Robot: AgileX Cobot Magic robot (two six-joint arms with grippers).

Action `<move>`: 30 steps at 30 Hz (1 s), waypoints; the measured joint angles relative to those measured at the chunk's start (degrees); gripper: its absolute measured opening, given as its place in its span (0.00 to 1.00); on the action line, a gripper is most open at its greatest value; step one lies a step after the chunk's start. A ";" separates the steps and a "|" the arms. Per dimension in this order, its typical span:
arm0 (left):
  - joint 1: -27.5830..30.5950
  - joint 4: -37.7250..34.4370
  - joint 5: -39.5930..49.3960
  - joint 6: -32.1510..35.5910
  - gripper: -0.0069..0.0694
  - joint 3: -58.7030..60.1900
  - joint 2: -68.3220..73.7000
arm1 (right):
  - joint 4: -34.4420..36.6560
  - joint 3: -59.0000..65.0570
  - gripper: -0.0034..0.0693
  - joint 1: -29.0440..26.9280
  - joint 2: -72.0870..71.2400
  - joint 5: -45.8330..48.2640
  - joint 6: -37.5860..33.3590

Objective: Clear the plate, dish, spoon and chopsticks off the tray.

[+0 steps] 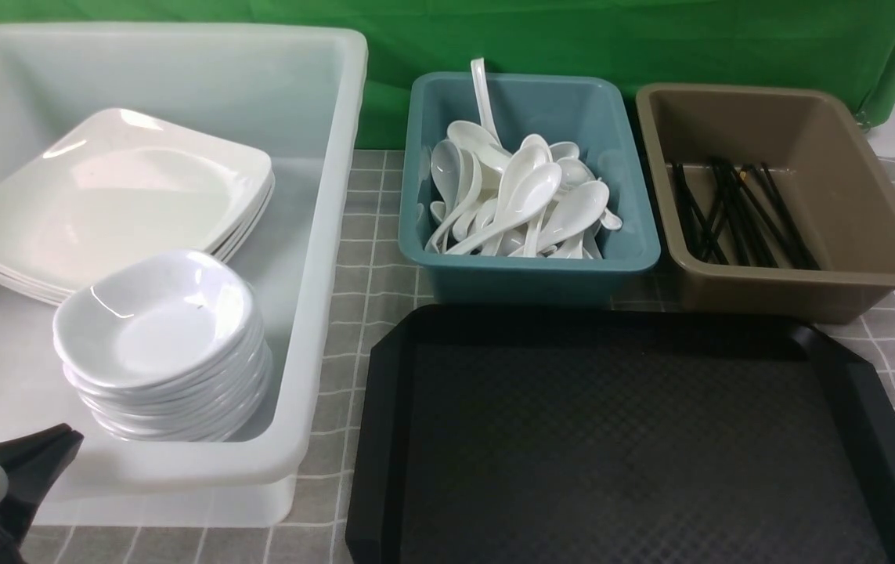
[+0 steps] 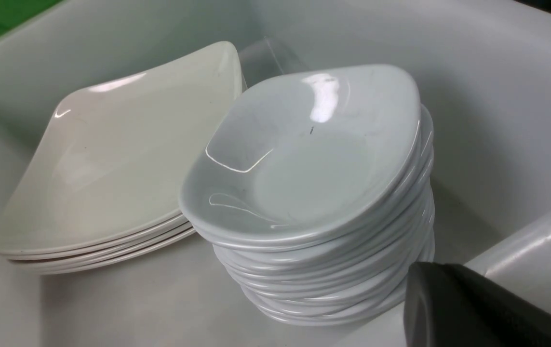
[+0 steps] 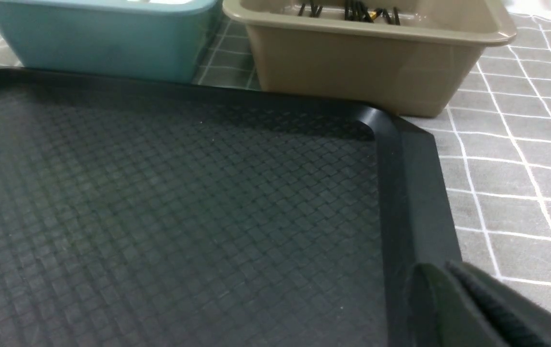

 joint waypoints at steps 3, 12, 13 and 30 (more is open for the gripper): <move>0.00 0.00 0.00 0.00 0.10 0.00 0.00 | 0.00 0.00 0.13 0.00 0.00 0.00 0.00; 0.00 -1.24 -0.52 -4.71 0.10 0.12 -0.38 | 0.00 0.00 0.17 0.00 0.00 0.00 0.00; 0.00 -1.10 -1.42 -6.74 0.10 0.30 -0.87 | 0.00 0.00 0.17 0.00 0.00 0.00 0.00; 12.26 25.71 -16.69 -47.43 0.10 11.27 -18.69 | 0.00 0.00 0.24 0.00 0.00 0.00 0.00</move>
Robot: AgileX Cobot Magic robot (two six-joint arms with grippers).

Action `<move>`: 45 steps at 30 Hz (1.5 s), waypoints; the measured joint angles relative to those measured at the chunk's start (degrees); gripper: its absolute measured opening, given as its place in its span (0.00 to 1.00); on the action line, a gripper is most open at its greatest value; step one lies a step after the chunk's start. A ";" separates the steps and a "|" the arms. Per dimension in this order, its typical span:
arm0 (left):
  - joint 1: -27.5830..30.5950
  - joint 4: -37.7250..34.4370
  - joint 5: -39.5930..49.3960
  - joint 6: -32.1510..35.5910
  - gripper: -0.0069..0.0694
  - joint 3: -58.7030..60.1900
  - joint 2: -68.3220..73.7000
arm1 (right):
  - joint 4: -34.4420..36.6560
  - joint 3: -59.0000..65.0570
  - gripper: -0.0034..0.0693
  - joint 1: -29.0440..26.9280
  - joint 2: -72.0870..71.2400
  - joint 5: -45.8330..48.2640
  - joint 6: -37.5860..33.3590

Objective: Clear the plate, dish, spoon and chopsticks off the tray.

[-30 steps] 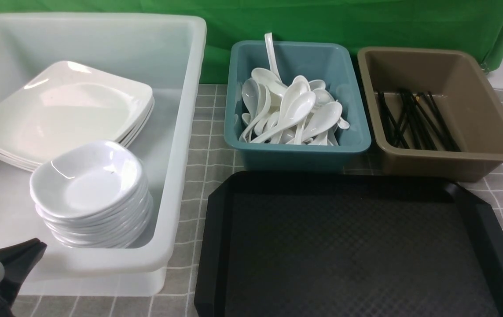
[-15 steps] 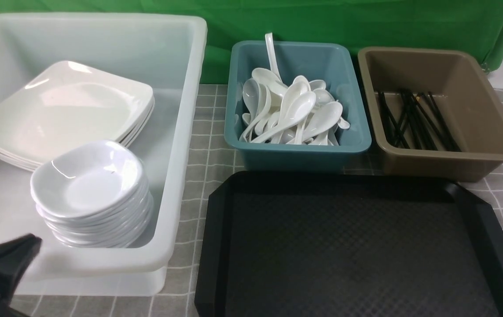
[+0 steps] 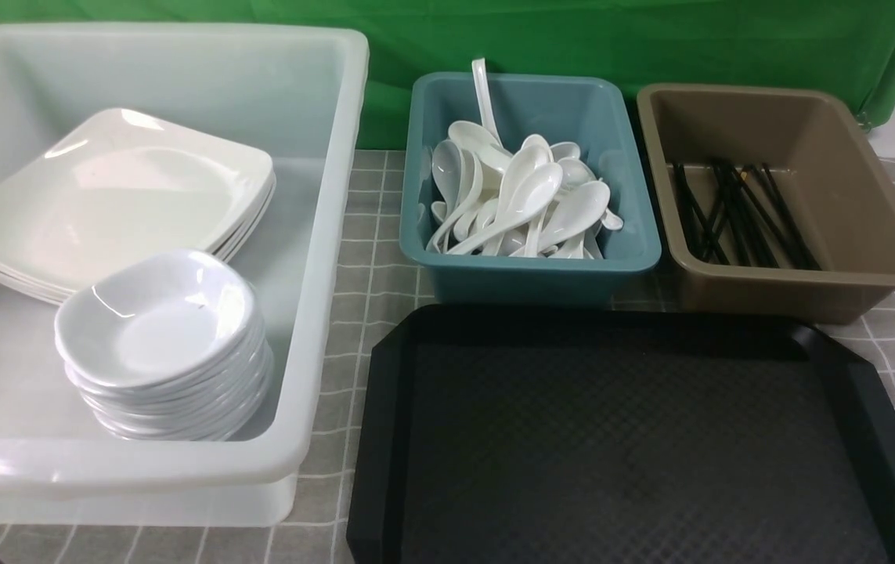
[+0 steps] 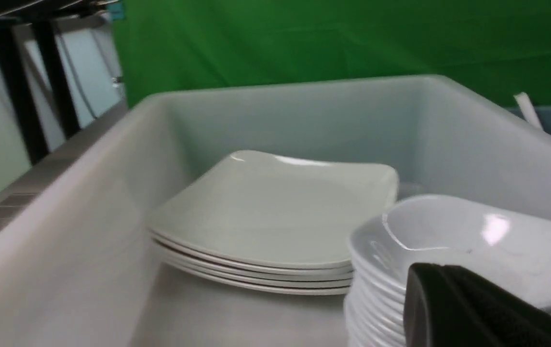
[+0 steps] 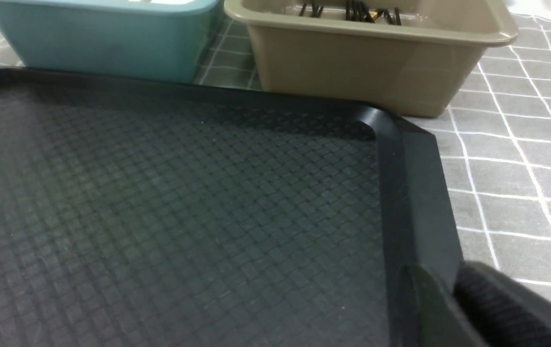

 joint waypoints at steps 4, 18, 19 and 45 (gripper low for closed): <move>2.92 0.36 4.25 -1.24 0.10 0.00 -4.98 | 0.00 0.00 0.24 0.00 0.00 0.00 0.00; 3.14 0.10 19.34 -2.31 0.10 0.06 -9.61 | 0.00 0.02 0.28 0.00 0.00 0.18 0.00; 3.14 0.10 19.34 -2.31 0.10 0.06 -9.61 | 0.00 0.02 0.29 0.00 0.00 0.18 0.00; 3.14 0.05 19.33 -2.35 0.10 0.06 -9.61 | 0.00 0.02 0.37 0.00 0.00 0.18 0.00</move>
